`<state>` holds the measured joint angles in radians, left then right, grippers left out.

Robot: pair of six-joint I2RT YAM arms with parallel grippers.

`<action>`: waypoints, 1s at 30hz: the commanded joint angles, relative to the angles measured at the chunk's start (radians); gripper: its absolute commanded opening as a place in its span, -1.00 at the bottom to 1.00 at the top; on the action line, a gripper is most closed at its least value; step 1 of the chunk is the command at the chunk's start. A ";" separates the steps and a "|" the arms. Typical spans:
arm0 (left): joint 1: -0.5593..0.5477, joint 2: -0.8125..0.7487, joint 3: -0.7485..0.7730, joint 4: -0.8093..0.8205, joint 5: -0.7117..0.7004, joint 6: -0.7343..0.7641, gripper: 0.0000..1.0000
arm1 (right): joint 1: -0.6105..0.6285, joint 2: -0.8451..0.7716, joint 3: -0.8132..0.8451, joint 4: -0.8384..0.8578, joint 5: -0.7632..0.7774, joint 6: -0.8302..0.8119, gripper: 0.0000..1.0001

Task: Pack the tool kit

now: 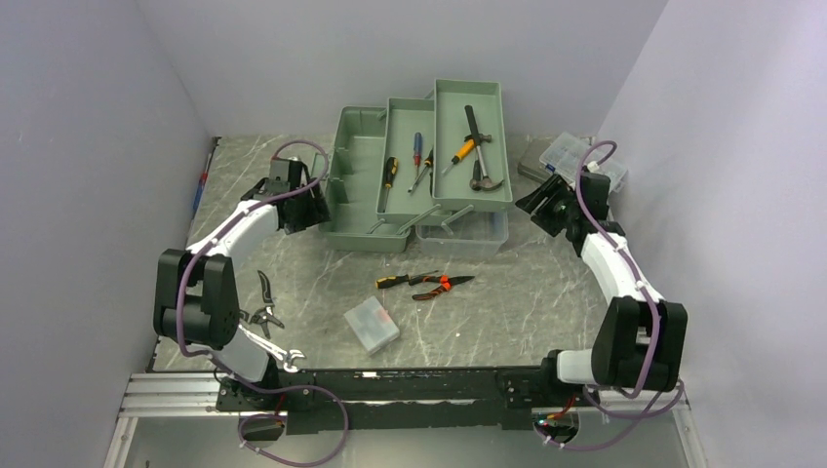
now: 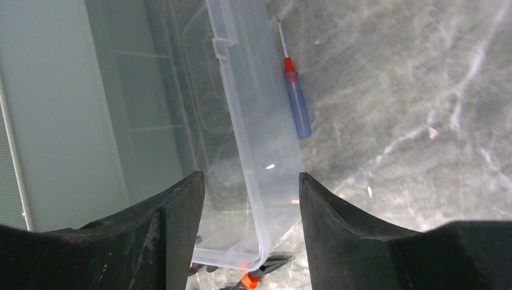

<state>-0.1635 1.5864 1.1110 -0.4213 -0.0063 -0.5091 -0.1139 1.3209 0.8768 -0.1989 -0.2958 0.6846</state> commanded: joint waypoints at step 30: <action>-0.110 -0.233 -0.193 0.062 -0.015 0.022 -1.00 | 0.330 0.268 0.424 -0.247 0.292 -0.396 -1.00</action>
<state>-0.2470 1.4113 0.9218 -0.3668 -0.0528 -0.4484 0.1707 1.6638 1.1927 -0.3851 -0.0795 0.3046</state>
